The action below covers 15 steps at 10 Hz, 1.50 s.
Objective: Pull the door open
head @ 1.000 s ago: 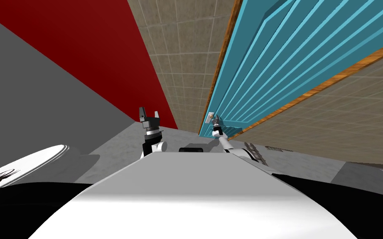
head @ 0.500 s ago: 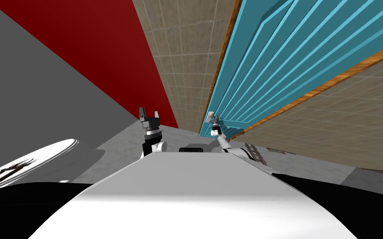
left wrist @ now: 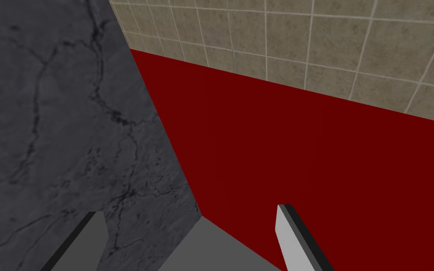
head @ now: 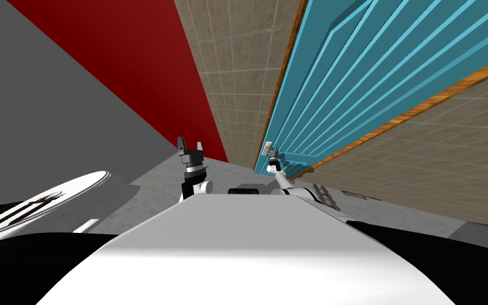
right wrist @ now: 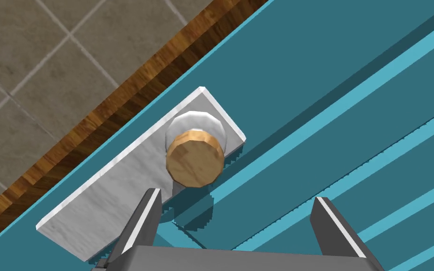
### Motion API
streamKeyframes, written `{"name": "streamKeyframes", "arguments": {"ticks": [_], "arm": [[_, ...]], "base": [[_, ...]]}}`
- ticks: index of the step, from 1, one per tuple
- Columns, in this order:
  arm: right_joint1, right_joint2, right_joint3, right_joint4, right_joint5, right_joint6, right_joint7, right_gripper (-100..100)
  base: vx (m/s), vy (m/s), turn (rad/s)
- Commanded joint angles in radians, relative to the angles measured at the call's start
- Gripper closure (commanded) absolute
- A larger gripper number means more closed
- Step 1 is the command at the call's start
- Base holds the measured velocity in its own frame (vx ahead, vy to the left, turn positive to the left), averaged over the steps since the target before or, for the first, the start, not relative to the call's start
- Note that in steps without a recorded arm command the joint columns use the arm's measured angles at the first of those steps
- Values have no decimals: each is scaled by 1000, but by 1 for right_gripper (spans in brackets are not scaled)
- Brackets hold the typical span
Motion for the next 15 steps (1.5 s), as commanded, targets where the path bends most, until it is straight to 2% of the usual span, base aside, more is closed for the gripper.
{"name": "streamKeyframes", "arguments": {"ticks": [1, 2, 4, 5, 7, 8, 9, 10, 12, 13, 15], "arm": [[-7, 11, -1, 3, -30, 5, -50, -100], [-7, 11, -1, 3, -30, 5, -56, -100], [-17, 30, -3, 7, -79, 14, -123, -100], [-17, 30, -3, 7, -79, 14, -138, -100], [-27, 48, -5, 10, -124, 22, -201, -100], [-27, 48, -5, 10, -124, 22, -218, -100], [-31, 57, -6, 12, -145, 26, -253, -100], [-31, 57, -6, 12, -145, 26, -258, -100], [-40, 72, -8, 15, -183, 33, -323, -100], [-40, 72, -8, 15, -183, 33, -334, -100], [-46, 84, -10, 17, -215, 38, -395, -100]], "base": [[-56, -45, 56], [-45, -37, 38], [-70, -42, 82], [-66, -38, 34], [-69, -31, 78], [-52, -29, 28], [-50, -28, 35], [-37, -26, 29], [-53, -40, 69], [-55, -33, 27], [-61, -21, 47]]}}
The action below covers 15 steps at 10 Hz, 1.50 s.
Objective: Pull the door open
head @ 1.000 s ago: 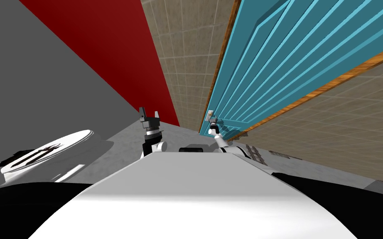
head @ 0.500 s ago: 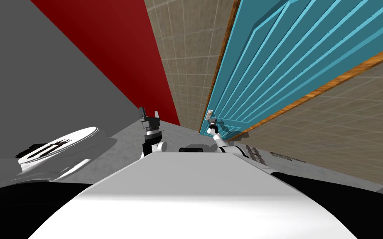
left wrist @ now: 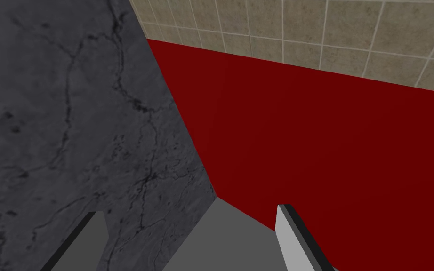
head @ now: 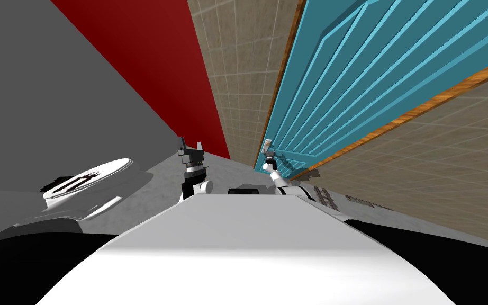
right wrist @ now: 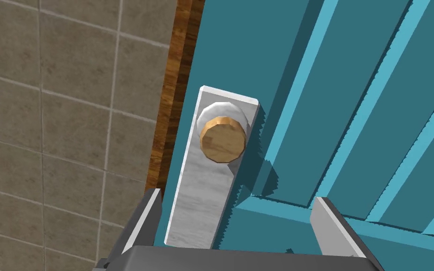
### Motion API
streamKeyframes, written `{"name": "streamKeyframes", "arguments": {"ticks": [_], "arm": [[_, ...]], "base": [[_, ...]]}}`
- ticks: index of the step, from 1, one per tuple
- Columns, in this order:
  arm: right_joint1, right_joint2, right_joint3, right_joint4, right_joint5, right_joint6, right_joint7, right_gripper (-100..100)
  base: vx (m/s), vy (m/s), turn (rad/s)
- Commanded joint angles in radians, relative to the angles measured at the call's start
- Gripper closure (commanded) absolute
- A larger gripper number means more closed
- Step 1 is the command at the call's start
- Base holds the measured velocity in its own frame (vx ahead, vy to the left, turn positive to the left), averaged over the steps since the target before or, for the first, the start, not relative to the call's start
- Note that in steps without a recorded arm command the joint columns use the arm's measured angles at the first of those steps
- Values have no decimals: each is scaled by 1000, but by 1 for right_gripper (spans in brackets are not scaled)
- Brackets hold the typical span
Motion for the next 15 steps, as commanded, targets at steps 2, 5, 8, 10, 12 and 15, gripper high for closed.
{"name": "streamKeyframes", "arguments": {"ticks": [2, 5, 8, 10, 12, 15], "arm": [[-11, 8, 1, 12, -24, 1, -58, -100], [-17, 20, -1, 14, -52, 6, -114, -100], [-16, 9, -29, 21, -59, 3, -124, -100], [-15, -11, -71, 34, -61, -4, -125, -100], [-14, -26, -102, 44, -63, -8, -126, -100], [-14, -41, -133, 53, -65, -13, -127, -100]], "base": [[-44, -20, 25], [-42, -22, 41], [1, -8, 108], [159, -14, 345], [103, -16, 112], [53, -40, 132]]}}
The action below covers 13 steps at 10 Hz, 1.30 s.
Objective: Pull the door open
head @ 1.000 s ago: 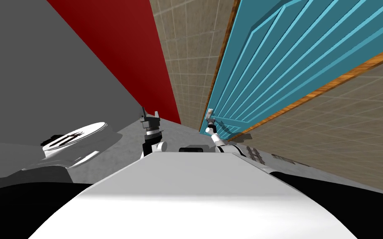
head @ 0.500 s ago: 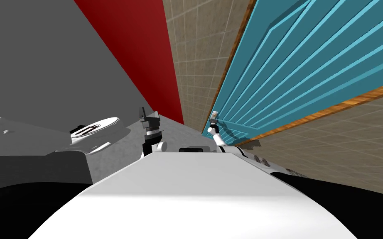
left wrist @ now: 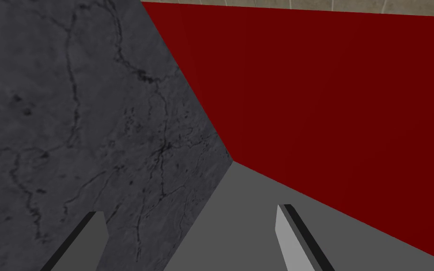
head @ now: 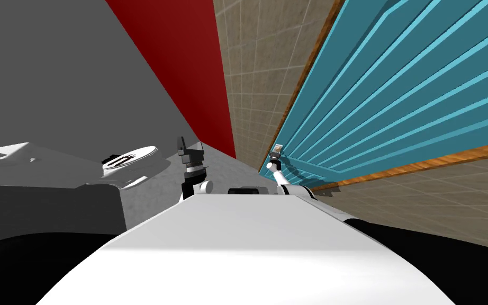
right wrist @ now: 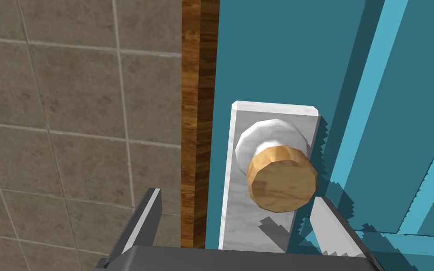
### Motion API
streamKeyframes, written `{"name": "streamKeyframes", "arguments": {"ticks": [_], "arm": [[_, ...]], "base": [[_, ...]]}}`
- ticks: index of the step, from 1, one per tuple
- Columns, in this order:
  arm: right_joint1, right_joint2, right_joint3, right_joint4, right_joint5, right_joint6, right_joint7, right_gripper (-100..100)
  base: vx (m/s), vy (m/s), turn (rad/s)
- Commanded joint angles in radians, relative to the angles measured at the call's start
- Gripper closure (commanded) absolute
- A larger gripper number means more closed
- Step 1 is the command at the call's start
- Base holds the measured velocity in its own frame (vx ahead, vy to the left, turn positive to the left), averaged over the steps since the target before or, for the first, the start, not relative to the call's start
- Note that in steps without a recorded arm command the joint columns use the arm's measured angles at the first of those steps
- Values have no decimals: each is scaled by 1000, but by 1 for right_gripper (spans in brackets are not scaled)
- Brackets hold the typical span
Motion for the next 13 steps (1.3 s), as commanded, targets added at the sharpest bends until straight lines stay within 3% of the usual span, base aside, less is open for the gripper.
{"name": "streamKeyframes", "arguments": {"ticks": [1, 3, 5, 6, 11, 12, 13], "arm": [[10, -17, -29, -5, -2, 1, -1, -100], [11, -35, -66, 6, -4, -5, -2, -100], [-3, -39, -58, 28, -3, -11, -14, -100], [-3, -39, -58, 28, -3, -11, -14, 100], [-3, -39, -58, 28, -3, -11, -14, 100], [-4, -39, -69, 29, -9, -13, -8, -100], [-4, -38, -72, 30, -10, -14, -7, -100]], "base": [[97, -84, 237], [72, -142, 239], [33, -80, 5], [0, 0, 0], [-5, 11, 0], [-66, 112, -63], [-119, 182, -91]]}}
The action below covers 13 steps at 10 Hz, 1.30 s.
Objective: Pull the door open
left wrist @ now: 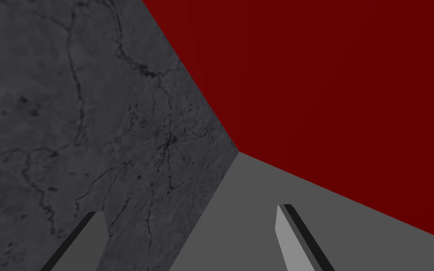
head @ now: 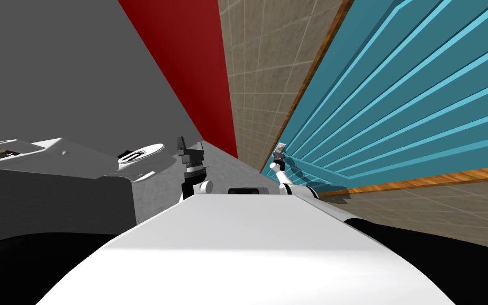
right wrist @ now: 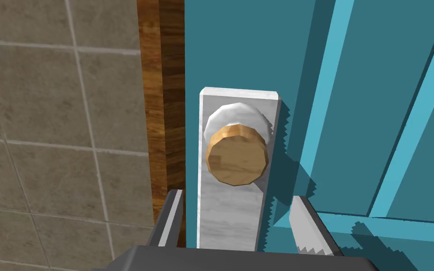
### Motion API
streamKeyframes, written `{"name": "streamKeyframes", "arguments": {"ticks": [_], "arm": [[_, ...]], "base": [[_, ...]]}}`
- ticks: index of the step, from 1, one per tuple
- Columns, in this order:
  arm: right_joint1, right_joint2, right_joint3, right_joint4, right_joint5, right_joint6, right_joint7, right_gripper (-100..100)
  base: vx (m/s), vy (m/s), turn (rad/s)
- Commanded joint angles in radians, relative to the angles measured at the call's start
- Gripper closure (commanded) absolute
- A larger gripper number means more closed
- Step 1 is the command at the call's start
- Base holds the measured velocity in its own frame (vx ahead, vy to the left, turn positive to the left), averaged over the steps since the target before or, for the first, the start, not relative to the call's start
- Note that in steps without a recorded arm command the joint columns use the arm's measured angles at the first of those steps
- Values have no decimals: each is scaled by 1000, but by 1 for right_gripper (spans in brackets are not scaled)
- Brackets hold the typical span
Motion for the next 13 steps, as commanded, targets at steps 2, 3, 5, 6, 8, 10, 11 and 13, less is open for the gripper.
{"name": "streamKeyframes", "arguments": {"ticks": [2, 3, 5, 6, 8, 10, 11, 13], "arm": [[2, 3, -16, -5, -8, 0, 12, -100], [1, 3, -23, -4, -12, -1, 16, -100], [14, -15, -19, -7, -13, 0, -2, -100], [18, -22, -19, -7, -13, 1, -7, -100], [33, -45, -19, -9, -16, 1, -27, -100], [43, -61, -19, -10, -19, 2, -40, -100], [57, -82, -19, -12, -21, 2, -59, -100], [67, -99, -19, -14, -23, 3, -73, -100]], "base": [[-136, 189, -79], [-155, 168, -99], [8, 32, 26], [158, -51, 59], [178, -67, 65], [177, -63, 63], [127, -92, 106], [123, -51, 46]]}}
